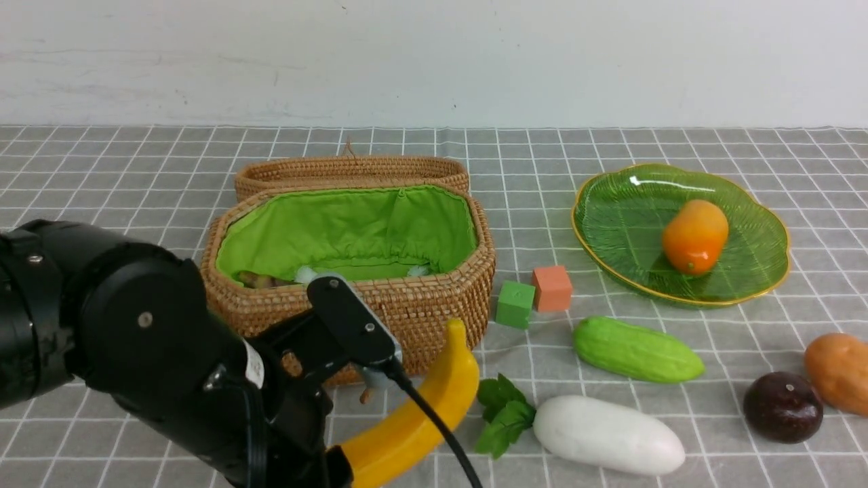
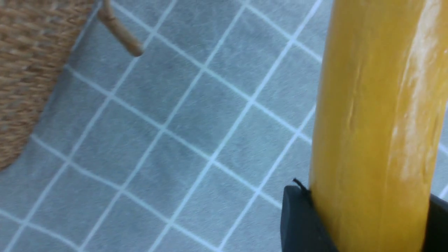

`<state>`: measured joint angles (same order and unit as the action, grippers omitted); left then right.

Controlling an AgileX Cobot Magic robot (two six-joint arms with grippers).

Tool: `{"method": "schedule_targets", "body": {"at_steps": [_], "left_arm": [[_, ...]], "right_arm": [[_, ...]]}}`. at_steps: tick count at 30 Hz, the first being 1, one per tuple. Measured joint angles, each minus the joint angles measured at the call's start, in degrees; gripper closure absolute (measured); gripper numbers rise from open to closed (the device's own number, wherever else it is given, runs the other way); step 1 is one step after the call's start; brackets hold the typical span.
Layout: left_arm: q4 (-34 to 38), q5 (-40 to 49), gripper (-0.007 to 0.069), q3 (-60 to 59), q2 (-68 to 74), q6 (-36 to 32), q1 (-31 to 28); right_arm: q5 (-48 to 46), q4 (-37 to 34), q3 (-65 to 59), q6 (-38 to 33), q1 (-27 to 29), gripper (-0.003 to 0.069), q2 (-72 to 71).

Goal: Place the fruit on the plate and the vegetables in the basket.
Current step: Use the left arm to grab a banana and put it into the right plate

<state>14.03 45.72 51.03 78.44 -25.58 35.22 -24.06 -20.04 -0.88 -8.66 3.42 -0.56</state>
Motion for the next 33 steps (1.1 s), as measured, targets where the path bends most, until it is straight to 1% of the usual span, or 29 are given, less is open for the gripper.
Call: {"method": "schedule_targets", "body": {"at_steps": [4,15,22,29,33], "left_arm": [[3.53,0.57,0.0298,0.06,-0.30,0.00,0.00],[10.15,1.89,0.0298,2.80,-0.30,0.00,0.00],[11.45,1.97,0.0298,6.58,-0.30,-0.08,0.00],[13.66,0.42,0.0298,7.41,-0.30,-0.05,0.00],[15.28,-1.13,0.0298,9.06,0.20,-3.22,0.00]], "right_arm": [[0.00,0.00,0.00,0.00,0.00,0.0419,0.00],[0.00,0.00,0.00,0.00,0.00,0.0419,0.00],[0.00,0.00,0.00,0.00,0.00,0.0419,0.00],[0.00,0.00,0.00,0.00,0.00,0.0419,0.00],[0.00,0.00,0.00,0.00,0.00,0.0419,0.00]]}}
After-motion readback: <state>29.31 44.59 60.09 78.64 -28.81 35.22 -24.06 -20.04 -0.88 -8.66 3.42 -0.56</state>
